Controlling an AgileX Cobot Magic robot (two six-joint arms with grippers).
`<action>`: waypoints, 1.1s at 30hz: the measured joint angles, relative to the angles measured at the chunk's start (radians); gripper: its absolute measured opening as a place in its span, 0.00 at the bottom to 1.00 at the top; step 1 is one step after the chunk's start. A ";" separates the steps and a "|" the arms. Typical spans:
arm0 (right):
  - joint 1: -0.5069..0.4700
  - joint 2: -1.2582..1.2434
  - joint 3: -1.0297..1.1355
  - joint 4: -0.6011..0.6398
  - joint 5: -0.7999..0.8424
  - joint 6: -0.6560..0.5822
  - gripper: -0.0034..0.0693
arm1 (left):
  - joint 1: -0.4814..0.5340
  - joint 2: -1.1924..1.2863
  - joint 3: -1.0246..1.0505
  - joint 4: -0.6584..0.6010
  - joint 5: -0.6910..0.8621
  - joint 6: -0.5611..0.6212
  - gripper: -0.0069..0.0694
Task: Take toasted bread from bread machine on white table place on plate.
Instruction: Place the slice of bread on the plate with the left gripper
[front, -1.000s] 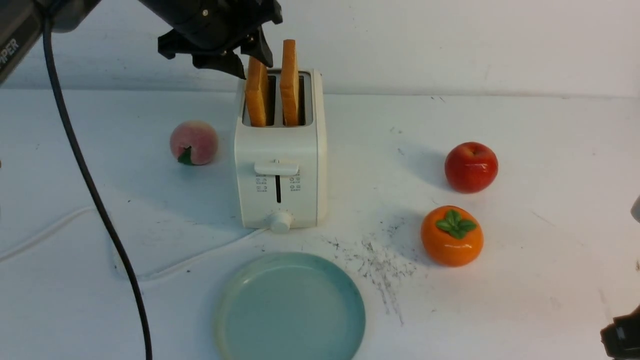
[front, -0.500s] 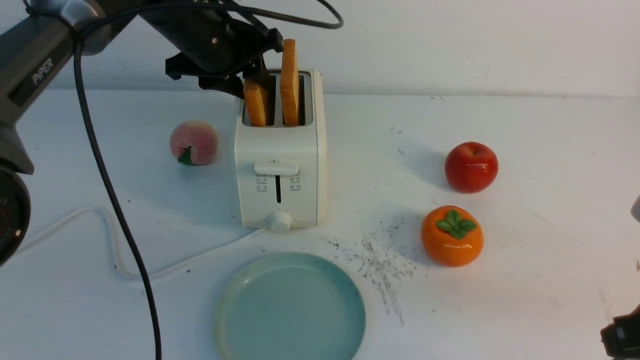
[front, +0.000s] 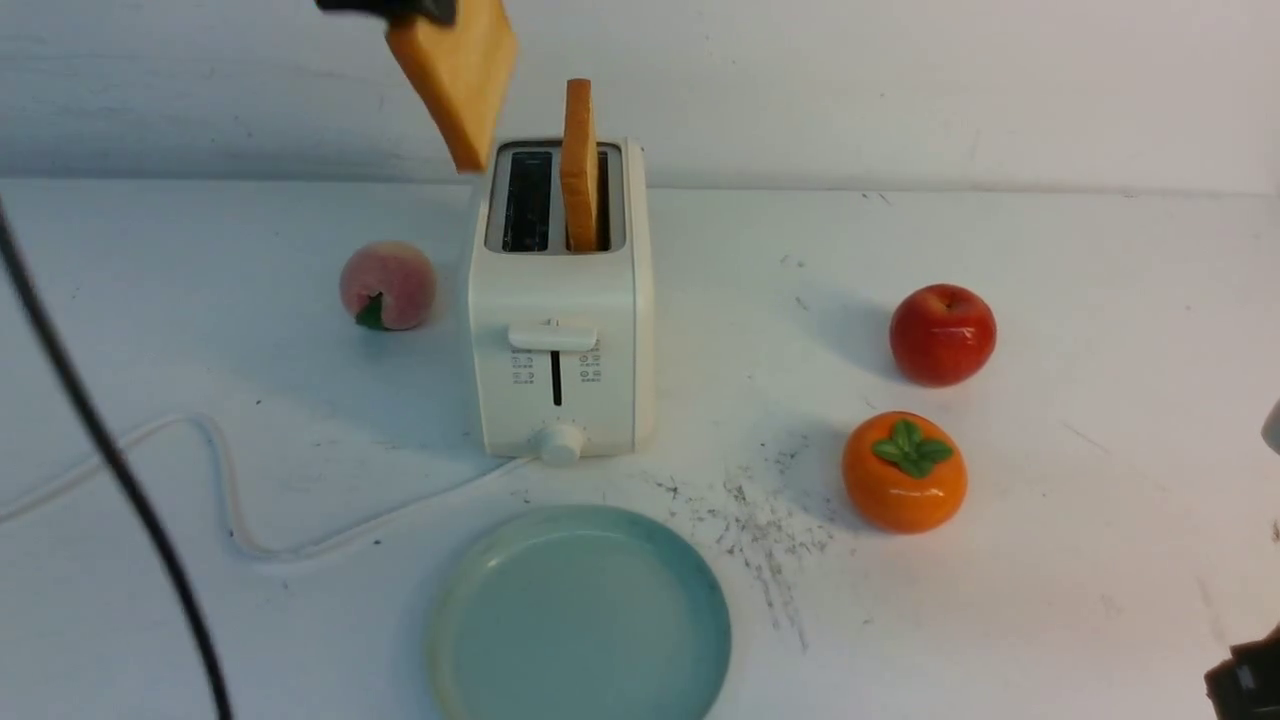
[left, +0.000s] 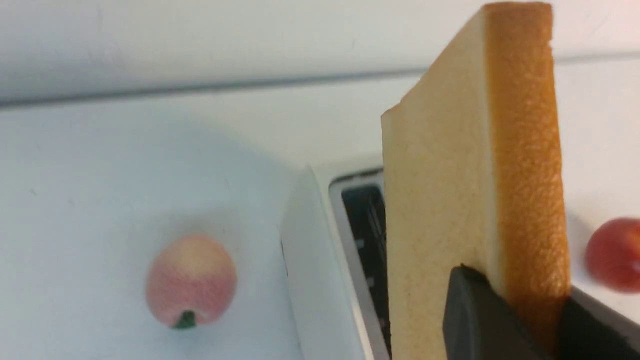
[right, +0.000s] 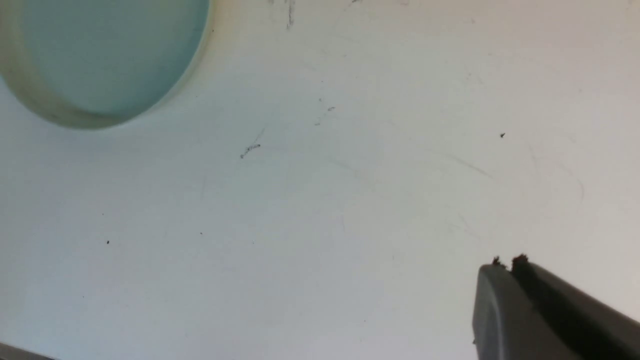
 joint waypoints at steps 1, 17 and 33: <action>0.000 0.000 0.000 0.000 -0.004 0.000 0.09 | 0.001 -0.038 -0.003 0.001 0.005 0.000 0.20; 0.000 -0.001 0.000 -0.001 -0.023 -0.001 0.11 | 0.000 -0.365 0.355 -0.290 0.241 -0.029 0.20; 0.000 -0.001 0.000 -0.002 -0.023 -0.001 0.14 | 0.000 -0.377 1.270 -0.794 -0.157 0.359 0.20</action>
